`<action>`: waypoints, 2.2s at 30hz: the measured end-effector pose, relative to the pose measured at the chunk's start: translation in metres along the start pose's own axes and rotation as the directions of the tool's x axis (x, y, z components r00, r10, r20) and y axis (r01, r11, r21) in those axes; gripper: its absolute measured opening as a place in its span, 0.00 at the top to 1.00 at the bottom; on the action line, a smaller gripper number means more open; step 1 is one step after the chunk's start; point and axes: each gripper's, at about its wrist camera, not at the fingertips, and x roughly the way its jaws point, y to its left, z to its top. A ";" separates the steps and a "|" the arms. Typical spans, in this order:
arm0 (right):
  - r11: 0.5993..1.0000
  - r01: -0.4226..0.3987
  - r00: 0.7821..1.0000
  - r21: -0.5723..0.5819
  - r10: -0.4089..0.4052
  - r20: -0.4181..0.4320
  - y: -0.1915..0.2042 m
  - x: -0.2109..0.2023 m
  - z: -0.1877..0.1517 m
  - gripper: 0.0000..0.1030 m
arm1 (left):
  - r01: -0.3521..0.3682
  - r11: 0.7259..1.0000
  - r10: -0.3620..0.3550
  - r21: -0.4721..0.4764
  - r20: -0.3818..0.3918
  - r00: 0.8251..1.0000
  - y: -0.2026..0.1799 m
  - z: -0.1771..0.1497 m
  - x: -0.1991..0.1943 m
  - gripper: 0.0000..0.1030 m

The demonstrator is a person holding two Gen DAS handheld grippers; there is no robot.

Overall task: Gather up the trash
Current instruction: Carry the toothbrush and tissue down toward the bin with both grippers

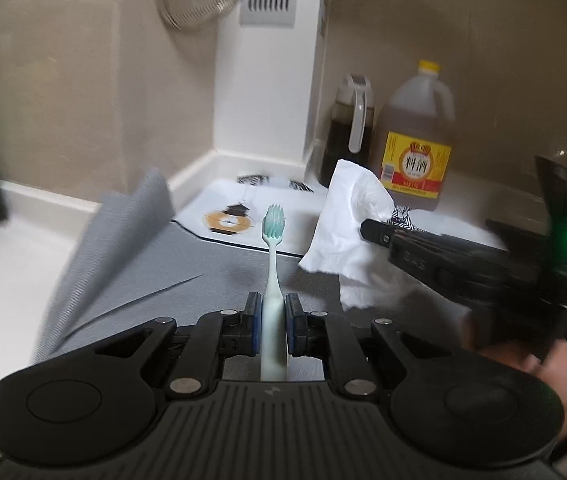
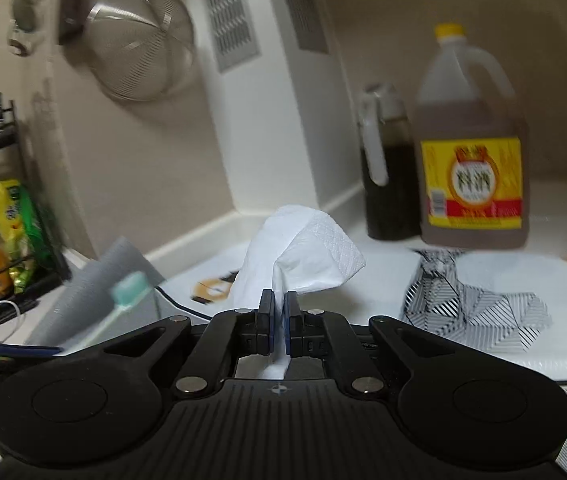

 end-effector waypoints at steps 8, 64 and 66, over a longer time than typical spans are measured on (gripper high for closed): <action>0.997 -0.063 0.998 0.039 0.062 0.030 0.009 -0.040 0.006 0.95 | -0.146 0.988 0.146 -0.043 0.013 0.989 0.020 -0.044 -0.111 0.87; 0.901 -0.343 0.829 -0.264 0.159 -0.536 0.113 -0.314 -0.178 0.95 | -0.222 0.970 0.176 -0.098 -0.346 0.922 -0.018 -0.291 -0.233 0.87; 0.901 -0.344 0.827 -0.265 0.158 -0.539 0.114 -0.312 -0.179 0.95 | -0.221 0.970 0.173 -0.102 -0.347 0.922 -0.017 -0.290 -0.231 0.87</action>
